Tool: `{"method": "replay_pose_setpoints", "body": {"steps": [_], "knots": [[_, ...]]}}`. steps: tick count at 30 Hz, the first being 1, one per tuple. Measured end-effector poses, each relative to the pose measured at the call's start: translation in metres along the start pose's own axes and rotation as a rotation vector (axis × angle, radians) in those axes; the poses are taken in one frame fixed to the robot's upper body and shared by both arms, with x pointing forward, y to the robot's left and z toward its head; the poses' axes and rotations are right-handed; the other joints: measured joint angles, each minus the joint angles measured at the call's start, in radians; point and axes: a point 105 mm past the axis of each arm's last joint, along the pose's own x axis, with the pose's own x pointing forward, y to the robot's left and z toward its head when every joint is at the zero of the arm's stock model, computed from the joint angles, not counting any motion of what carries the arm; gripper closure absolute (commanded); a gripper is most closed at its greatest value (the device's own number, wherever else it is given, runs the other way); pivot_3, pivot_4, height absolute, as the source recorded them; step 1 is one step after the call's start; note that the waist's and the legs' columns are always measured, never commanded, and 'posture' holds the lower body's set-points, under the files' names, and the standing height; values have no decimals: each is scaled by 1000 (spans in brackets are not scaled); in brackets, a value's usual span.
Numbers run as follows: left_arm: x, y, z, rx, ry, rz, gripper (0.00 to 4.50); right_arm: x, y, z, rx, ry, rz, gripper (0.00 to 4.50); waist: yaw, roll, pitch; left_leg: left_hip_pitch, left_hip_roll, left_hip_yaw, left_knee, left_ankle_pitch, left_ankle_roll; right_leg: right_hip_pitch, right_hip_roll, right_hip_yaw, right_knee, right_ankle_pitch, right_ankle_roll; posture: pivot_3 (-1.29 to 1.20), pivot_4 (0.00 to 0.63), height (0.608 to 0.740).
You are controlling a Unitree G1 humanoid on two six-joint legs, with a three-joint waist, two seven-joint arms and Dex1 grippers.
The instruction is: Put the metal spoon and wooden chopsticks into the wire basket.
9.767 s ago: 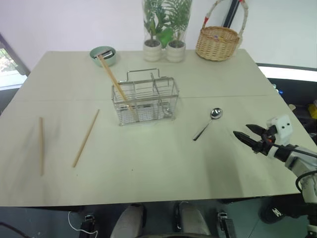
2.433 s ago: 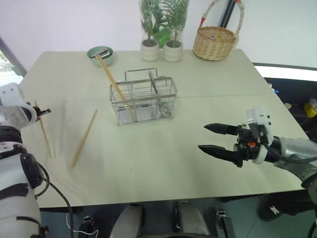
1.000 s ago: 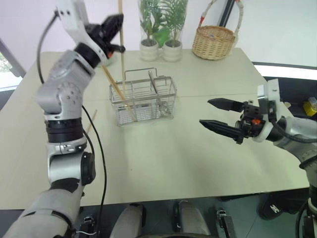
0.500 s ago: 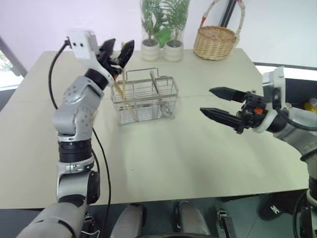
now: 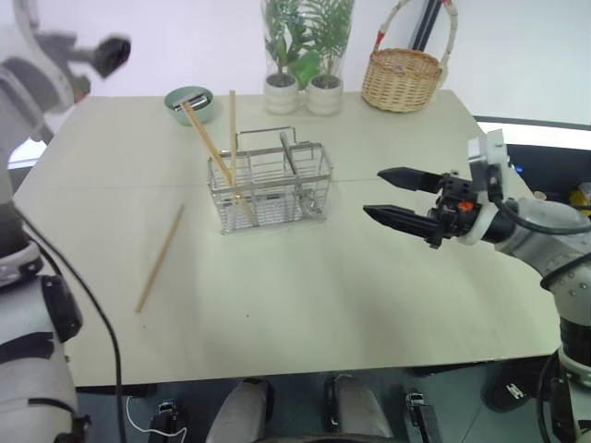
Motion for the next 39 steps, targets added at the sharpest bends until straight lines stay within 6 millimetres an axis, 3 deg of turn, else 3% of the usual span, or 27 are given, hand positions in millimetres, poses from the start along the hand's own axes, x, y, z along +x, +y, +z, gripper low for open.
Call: {"method": "replay_pose_setpoints", "body": {"steps": [4, 7, 10, 14, 23, 27, 30, 33, 39], "knots": [[-1, 24, -66, -73, 352, 83, 111, 0, 4, -1, -9, 8, 35, 410, -2, 0, 0, 0, 0, 0, 0, 0, 0, -1, 0, 0, 1, 0, 0, 0, 150, 700], [-6, 27, -103, -92, 500, 92, 111, 1, 5, -2, -10, 13, 42, 410, -2, 0, 0, -1, 0, -1, 0, 0, 0, -2, 0, 0, 1, 0, 0, 0, 150, 700], [-8, 27, -136, -85, 602, 104, 111, 1, 6, -2, -12, 13, 44, 410, -1, 0, 0, -1, 0, -1, -1, 0, 0, -3, -1, 0, 1, 0, 0, 0, 150, 700], [-10, 9, -181, -65, 742, 43, 111, 3, 11, -5, -8, 14, 47, 410, 2, -1, 0, -2, 0, -1, 0, 0, 0, -2, -2, 0, 1, 0, 0, 0, 150, 700], [-6, -14, -207, -51, 818, -66, 111, 8, 22, -8, 15, 9, 72, 410, 0, -1, 0, -2, 0, -1, 0, 0, 0, -2, -2, 0, 0, 0, 0, 0, 150, 700], [-11, -14, -225, -37, 881, -75, 111, 8, 21, -9, 30, 1, 61, 410, -1, -1, 0, -2, 0, 0, -1, 0, 0, -3, -2, 0, 0, 0, 0, 0, 150, 700], [-8, -14, -228, -36, 876, -88, 111, 9, 21, -9, 31, 0, 54, 410, 0, 1, -2, -1, 0, -1, -1, 0, 0, -2, -3, 0, 0, 0, 0, 0, 150, 700], [-6, -10, -230, -42, 882, -79, 933, 9, 21, -9, 34, -4, 51, 410, 1, 3, -3, -1, 0, 0, 0, 0, 0, -1, -3, 0, 0, 0, 0, 0, 150, 700], [-6, 1, -232, -27, 891, -35, 3985, 9, 20, -9, 38, -7, 41, 410, 2, 3, -4, -1, 0, 0, 0, 0, 0, -1, -3, 0, 0, 0, 0, 0, 150, 700]]}}
